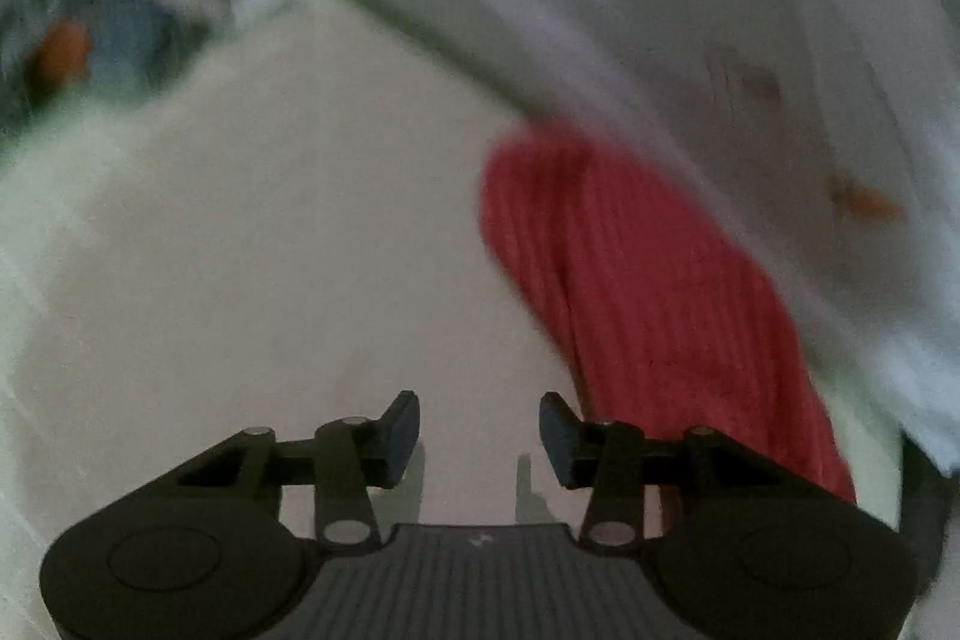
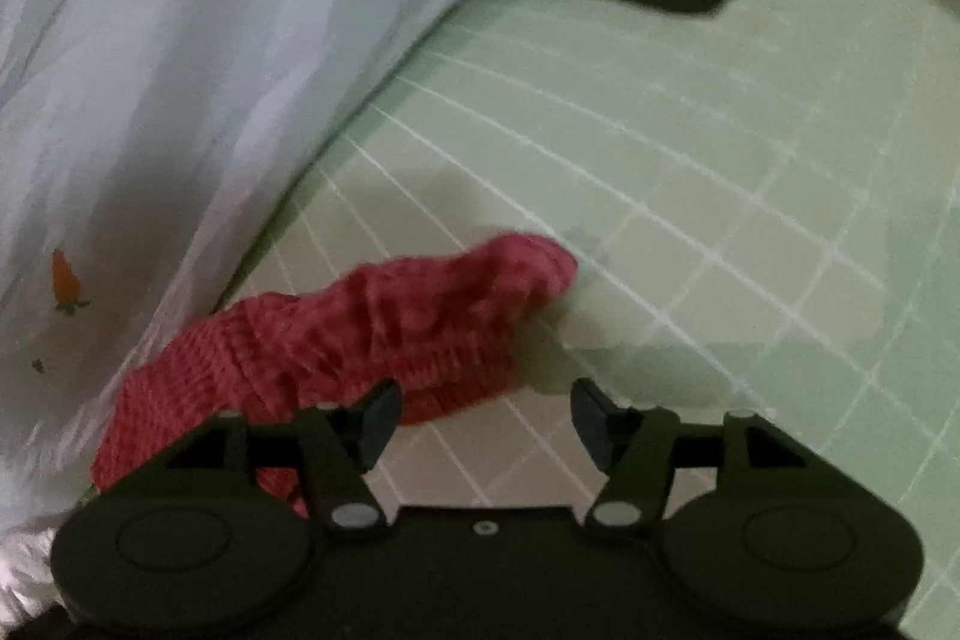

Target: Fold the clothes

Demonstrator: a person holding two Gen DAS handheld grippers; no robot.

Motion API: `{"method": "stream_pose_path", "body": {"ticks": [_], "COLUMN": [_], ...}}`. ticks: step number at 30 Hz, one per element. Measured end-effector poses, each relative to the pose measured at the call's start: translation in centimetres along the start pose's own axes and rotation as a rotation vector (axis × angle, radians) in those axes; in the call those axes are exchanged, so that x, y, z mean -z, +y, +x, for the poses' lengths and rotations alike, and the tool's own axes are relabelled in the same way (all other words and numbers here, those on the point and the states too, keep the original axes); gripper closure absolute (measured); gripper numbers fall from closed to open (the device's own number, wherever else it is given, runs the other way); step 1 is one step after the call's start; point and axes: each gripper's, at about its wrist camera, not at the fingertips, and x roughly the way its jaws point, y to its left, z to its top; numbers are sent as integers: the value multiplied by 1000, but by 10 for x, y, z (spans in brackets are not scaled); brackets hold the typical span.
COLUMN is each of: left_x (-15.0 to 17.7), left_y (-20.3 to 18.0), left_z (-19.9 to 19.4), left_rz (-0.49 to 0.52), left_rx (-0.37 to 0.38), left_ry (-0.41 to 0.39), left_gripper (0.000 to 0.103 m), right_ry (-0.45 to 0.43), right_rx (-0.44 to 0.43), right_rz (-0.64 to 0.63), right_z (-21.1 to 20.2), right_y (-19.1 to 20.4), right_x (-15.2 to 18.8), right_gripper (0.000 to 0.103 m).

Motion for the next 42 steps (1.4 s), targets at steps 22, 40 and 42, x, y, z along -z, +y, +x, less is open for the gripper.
{"method": "stream_pose_path", "body": {"ticks": [22, 40, 42], "left_x": [-5, 75, 82], "left_y": [-97, 76, 100], "left_z": [48, -132, -130], "left_rz": [141, 111, 90], "left_rx": [220, -8, -39], "left_ry": [125, -49, -6], "left_gripper": [103, 103, 103], "right_ry": [-4, 166, 203], "right_rx": [-135, -298, -281], "right_rz": [47, -321, -312], "right_z": [29, -81, -82], "right_y": [9, 26, 22], "right_x": [-38, 108, 131], "right_gripper": [93, 96, 95]}}
